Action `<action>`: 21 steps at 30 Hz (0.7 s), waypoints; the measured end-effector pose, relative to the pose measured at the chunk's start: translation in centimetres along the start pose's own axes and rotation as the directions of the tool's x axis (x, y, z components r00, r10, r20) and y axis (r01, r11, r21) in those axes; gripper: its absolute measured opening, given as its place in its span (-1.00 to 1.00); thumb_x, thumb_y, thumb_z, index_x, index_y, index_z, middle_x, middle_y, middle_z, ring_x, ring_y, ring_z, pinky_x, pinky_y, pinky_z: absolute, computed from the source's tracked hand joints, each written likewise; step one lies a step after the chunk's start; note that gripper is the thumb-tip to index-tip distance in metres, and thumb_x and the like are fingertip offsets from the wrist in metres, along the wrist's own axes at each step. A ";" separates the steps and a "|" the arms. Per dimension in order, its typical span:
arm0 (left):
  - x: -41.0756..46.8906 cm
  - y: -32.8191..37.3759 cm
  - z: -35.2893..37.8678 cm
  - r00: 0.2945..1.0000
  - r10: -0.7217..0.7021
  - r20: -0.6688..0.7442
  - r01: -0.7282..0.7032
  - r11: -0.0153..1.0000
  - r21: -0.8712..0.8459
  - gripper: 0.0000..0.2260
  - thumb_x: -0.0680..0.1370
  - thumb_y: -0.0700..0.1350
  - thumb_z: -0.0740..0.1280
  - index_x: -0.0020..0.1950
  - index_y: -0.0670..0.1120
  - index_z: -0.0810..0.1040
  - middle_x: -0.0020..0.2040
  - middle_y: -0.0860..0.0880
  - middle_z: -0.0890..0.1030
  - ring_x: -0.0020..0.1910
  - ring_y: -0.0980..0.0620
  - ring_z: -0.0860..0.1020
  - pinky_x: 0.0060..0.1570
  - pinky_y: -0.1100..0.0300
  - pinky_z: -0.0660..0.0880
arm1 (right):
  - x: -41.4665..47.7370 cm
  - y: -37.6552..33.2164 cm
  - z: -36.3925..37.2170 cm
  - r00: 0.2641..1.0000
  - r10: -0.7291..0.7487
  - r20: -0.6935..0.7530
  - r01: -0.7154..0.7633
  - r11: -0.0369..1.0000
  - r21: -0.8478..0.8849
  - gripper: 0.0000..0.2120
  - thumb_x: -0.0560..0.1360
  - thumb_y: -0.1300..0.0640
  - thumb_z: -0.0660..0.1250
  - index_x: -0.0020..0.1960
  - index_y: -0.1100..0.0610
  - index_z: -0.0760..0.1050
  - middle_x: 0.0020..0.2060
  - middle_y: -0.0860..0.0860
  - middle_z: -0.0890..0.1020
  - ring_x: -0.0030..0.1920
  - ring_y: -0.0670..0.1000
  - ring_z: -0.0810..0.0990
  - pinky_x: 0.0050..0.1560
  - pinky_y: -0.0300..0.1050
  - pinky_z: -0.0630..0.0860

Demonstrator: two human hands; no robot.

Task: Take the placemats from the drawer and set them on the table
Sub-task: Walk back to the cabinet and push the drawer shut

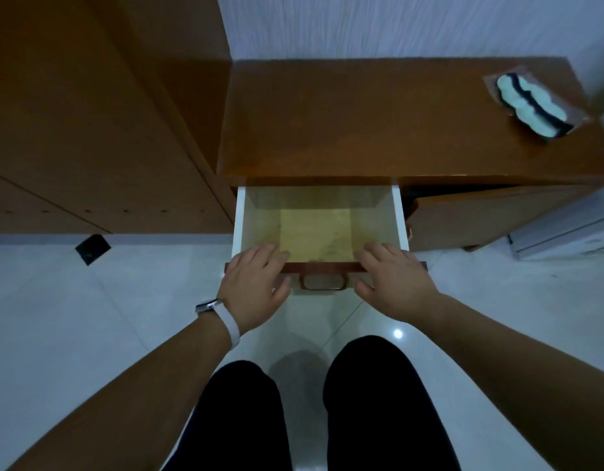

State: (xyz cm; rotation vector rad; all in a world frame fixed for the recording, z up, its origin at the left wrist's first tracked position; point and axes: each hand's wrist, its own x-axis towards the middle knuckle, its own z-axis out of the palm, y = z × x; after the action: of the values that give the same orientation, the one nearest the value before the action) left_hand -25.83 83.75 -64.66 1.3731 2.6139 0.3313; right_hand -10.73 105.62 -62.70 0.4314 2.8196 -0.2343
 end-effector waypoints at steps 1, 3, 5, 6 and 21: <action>0.3 -0.2 1.4 1.000 0.013 -0.019 -0.013 1.000 0.002 -0.60 0.49 0.06 0.22 0.24 -0.09 0.57 0.25 -0.13 0.57 0.22 -0.17 0.52 0.15 -0.03 0.44 | 0.6 0.5 1.2 1.000 0.002 -0.022 -0.003 1.000 -0.005 -0.48 0.49 -0.15 0.06 0.34 0.06 0.43 0.29 0.05 0.52 0.25 0.11 0.48 0.21 0.06 0.40; 1.0 -0.7 3.5 0.998 0.048 -0.048 -0.047 0.999 0.014 -0.61 0.50 0.05 0.25 0.27 -0.08 0.56 0.28 -0.13 0.55 0.25 -0.17 0.50 0.19 -0.05 0.44 | 1.7 1.2 3.2 0.996 0.009 -0.087 -0.010 1.000 -0.014 -0.50 0.50 -0.15 0.13 0.32 0.07 0.46 0.25 0.06 0.54 0.23 0.13 0.50 0.18 0.06 0.43; 1.5 -1.1 4.9 0.995 0.074 -0.073 -0.071 0.997 0.043 -0.60 0.49 0.04 0.29 0.28 -0.06 0.55 0.30 -0.11 0.54 0.27 -0.15 0.49 0.19 -0.04 0.41 | 2.4 1.5 4.8 0.991 0.004 -0.136 -0.005 1.000 -0.008 -0.49 0.50 -0.18 0.13 0.30 0.08 0.49 0.23 0.08 0.57 0.21 0.15 0.53 0.15 0.06 0.45; 1.7 -1.4 5.5 0.992 0.090 -0.088 -0.084 0.994 0.065 -0.60 0.49 0.05 0.30 0.28 -0.06 0.55 0.30 -0.11 0.55 0.27 -0.15 0.49 0.19 -0.03 0.39 | 2.5 1.5 5.4 0.987 -0.002 -0.162 0.002 1.000 -0.005 -0.49 0.50 -0.19 0.13 0.29 0.09 0.50 0.22 0.08 0.57 0.21 0.15 0.54 0.14 0.06 0.46; 3.2 -3.0 7.6 0.923 0.267 -0.277 -0.206 0.951 0.231 -0.62 0.52 0.03 0.32 0.29 -0.11 0.57 0.25 -0.13 0.59 0.24 -0.16 0.53 0.12 -0.03 0.45 | 4.0 2.1 8.0 0.927 -0.050 -0.371 0.010 0.994 -0.110 -0.49 0.54 -0.22 0.19 0.27 0.12 0.54 0.25 0.08 0.58 0.19 0.13 0.56 0.09 0.03 0.45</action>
State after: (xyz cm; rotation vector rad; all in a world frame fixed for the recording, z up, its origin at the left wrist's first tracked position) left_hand -28.14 85.60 -72.90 1.8508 2.7878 0.3484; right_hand -11.78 107.11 -71.73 0.4497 3.1947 -0.0038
